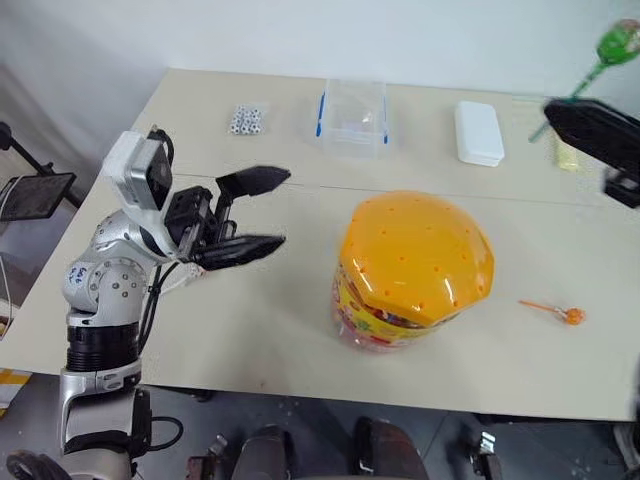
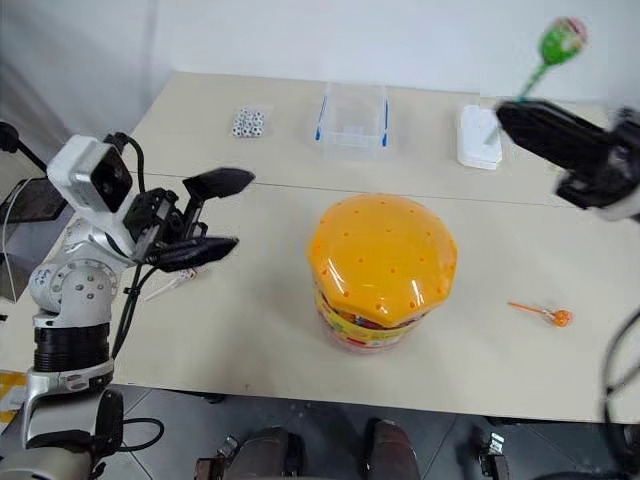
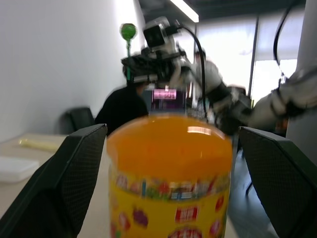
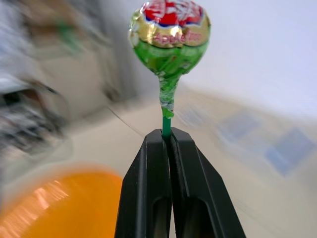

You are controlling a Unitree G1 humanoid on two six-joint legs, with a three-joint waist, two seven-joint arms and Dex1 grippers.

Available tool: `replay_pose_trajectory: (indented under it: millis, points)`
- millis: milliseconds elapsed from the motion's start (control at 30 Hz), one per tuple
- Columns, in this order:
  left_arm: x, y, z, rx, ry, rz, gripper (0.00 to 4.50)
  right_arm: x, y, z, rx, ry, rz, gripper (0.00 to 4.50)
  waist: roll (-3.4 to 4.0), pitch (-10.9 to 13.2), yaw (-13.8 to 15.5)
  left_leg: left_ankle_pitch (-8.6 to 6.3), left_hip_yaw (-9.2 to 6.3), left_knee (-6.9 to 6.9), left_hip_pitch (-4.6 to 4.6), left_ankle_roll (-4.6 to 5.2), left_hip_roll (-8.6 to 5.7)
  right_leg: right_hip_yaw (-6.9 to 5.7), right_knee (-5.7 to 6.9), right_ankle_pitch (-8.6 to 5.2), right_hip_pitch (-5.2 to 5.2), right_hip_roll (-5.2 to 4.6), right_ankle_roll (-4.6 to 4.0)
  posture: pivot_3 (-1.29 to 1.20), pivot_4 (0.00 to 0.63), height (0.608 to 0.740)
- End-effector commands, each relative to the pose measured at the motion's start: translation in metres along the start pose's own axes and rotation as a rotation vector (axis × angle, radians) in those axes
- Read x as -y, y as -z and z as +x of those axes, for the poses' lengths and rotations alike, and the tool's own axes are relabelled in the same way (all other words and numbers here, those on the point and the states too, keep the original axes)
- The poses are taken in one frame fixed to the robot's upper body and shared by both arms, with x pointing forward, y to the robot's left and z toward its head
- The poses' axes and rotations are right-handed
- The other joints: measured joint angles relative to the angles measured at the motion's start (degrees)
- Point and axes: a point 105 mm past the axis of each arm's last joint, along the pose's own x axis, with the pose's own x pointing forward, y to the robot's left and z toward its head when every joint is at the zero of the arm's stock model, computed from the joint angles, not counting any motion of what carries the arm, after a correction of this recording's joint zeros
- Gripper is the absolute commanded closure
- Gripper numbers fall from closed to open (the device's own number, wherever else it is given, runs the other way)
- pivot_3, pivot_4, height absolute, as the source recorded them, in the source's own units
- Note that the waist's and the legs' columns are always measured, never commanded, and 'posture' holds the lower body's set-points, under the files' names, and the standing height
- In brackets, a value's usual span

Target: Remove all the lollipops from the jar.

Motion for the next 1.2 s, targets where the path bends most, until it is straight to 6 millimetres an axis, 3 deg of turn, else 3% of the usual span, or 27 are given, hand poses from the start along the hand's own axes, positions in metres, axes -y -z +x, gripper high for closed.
replay_pose_trajectory:
  millis: [33,200,267,367,433,467,633,700,833,933,1067,1200]
  points:
    - [0.004,0.001,0.002,-0.070,0.052,0.066,0.00,0.036,0.022,-0.036,-0.215,0.249,-0.045,4.49,0.00,0.00,-0.19,0.00,0.07,0.00,0.00,0.00,0.00,0.01,-0.04,0.00,0.00,0.00,0.00,0.00,0.150,0.740]
    - [0.007,0.020,-0.007,-0.098,0.037,-0.020,0.00,0.061,0.101,-0.074,-0.622,0.448,-0.057,4.49,0.04,-0.02,-0.83,0.02,0.19,0.10,0.06,0.02,0.04,0.14,-0.06,0.00,0.03,0.01,0.00,0.00,0.150,0.740]
    - [0.005,0.024,-0.010,-0.106,0.021,-0.031,0.00,0.064,0.124,-0.077,-0.670,0.475,-0.037,4.49,0.05,-0.02,-1.14,0.04,0.30,0.14,0.09,0.03,0.04,0.27,-0.05,0.00,0.01,0.02,0.00,0.00,0.150,0.740]
    - [-0.003,0.036,-0.016,-0.166,-0.038,-0.005,0.00,0.073,0.175,-0.078,-0.733,0.513,-0.007,4.49,0.05,-0.02,-1.30,0.04,0.23,0.32,0.06,0.02,0.08,0.24,0.00,0.00,0.04,0.05,0.00,0.00,0.150,0.740]
    - [-0.006,0.040,-0.019,-0.194,-0.061,0.013,0.00,0.076,0.190,-0.080,-0.762,0.518,-0.012,4.49,0.08,-0.01,-1.19,0.04,0.23,0.34,0.02,0.02,0.07,0.24,0.01,-0.01,0.02,0.04,0.00,0.00,0.150,0.740]
    - [-0.006,0.041,-0.020,-0.205,-0.066,0.002,0.00,0.077,0.192,-0.081,-0.759,0.522,-0.009,4.49,0.18,0.04,-0.95,0.04,0.23,0.34,0.01,0.02,0.06,0.23,0.02,-0.01,0.02,0.03,0.00,0.00,0.150,0.740]
    - [-0.010,0.045,-0.028,-0.273,-0.130,-0.018,0.00,0.078,0.188,-0.084,-0.724,0.517,0.017,3.20,0.34,0.07,-0.51,0.04,0.17,0.38,-0.07,0.03,0.03,0.18,0.02,0.00,-0.01,0.02,0.00,0.00,0.150,0.740]
    - [-0.012,0.056,-0.037,-0.372,-0.168,-0.008,0.00,0.075,0.176,-0.088,-0.702,0.476,-0.004,2.50,0.34,0.07,-0.46,0.04,0.17,0.38,-0.06,0.03,0.04,0.18,0.02,0.00,0.00,0.01,0.00,0.00,0.150,0.740]
    - [-0.017,0.058,-0.049,-0.395,-0.252,0.031,0.00,0.057,0.135,-0.081,-0.524,0.280,-0.161,1.16,0.34,0.07,-0.51,0.04,0.20,0.33,-0.05,0.03,0.03,0.19,-0.03,0.00,0.00,0.02,0.00,0.00,0.150,0.740]
    - [-0.020,0.067,-0.064,-0.475,-0.333,0.042,0.00,0.032,0.110,-0.071,-0.308,0.108,-0.262,0.11,0.28,0.09,-0.55,0.04,0.16,0.34,0.00,0.03,0.06,0.18,-0.13,0.00,0.10,0.06,0.00,0.00,0.150,0.740]
    - [-0.015,0.084,-0.084,-0.568,-0.430,0.059,0.00,0.002,0.107,-0.048,-0.186,-0.049,-0.248,0.05,0.29,0.08,-0.83,0.03,0.18,0.31,0.07,0.02,0.07,0.20,-0.09,0.00,0.11,0.06,0.00,0.00,0.150,0.740]
    - [-0.001,0.104,-0.096,-0.626,-0.524,0.026,0.00,-0.038,0.138,-0.028,-0.212,-0.238,-0.317,0.05,0.28,0.08,-0.68,0.02,0.11,0.33,0.06,0.00,0.08,0.18,0.12,0.00,0.04,0.04,0.00,0.00,0.150,0.740]
